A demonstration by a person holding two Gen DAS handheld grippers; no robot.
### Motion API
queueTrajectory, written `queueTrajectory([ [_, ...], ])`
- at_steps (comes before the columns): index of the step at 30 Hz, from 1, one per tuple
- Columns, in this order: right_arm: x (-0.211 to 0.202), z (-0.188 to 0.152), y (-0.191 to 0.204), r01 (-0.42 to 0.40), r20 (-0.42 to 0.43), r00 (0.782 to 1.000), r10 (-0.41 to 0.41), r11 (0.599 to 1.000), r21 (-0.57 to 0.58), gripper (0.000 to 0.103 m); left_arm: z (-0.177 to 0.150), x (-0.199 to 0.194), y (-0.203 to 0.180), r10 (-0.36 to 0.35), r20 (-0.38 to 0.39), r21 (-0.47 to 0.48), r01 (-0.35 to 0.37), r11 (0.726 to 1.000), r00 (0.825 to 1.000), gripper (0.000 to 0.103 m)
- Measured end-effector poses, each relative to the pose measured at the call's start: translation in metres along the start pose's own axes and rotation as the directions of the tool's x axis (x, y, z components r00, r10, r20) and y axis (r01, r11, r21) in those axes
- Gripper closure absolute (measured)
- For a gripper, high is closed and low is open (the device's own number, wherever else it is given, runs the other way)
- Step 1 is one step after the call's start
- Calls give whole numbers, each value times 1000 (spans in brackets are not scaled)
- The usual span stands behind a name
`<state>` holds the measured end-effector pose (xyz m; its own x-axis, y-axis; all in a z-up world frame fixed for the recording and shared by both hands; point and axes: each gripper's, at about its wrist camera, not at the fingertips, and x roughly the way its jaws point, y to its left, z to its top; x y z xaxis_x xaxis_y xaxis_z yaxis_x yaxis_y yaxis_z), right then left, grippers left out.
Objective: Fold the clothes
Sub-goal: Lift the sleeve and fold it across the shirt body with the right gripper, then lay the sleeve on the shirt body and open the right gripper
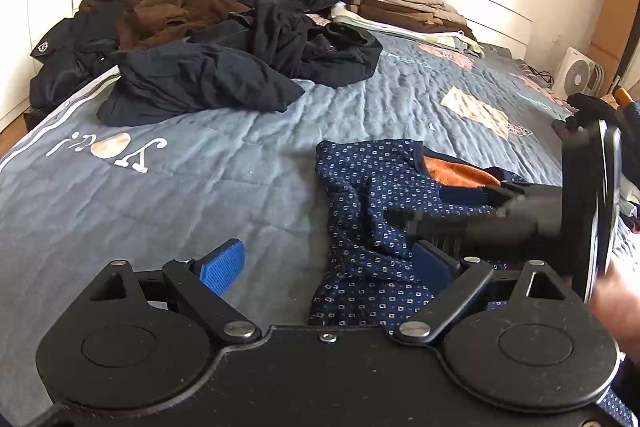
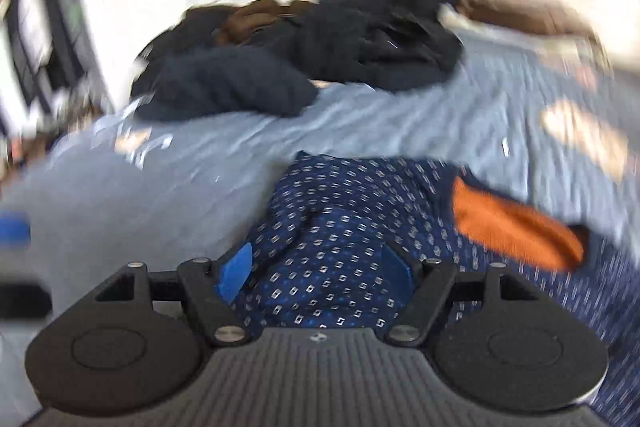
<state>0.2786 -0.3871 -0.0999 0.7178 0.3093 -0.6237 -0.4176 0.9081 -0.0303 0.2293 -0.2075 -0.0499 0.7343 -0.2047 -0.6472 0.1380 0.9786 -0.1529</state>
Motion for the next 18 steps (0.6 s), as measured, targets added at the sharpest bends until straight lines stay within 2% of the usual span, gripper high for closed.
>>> queueTrajectory([
  [4,5,-17,18,20,-28,999,-25,985,-169,32,1,0,3,4,-1,-11,-4,1000,1000,13],
  [10,17,-12,12,70,-5,997,-71,986,-149,37,2,-2,3,-1,2,-12,1,1000,1000,13],
  [18,22,-15,22,-5,-44,999,-7,965,-261,37,3,-3,10,6,5,-38,-5,999,1000,13],
])
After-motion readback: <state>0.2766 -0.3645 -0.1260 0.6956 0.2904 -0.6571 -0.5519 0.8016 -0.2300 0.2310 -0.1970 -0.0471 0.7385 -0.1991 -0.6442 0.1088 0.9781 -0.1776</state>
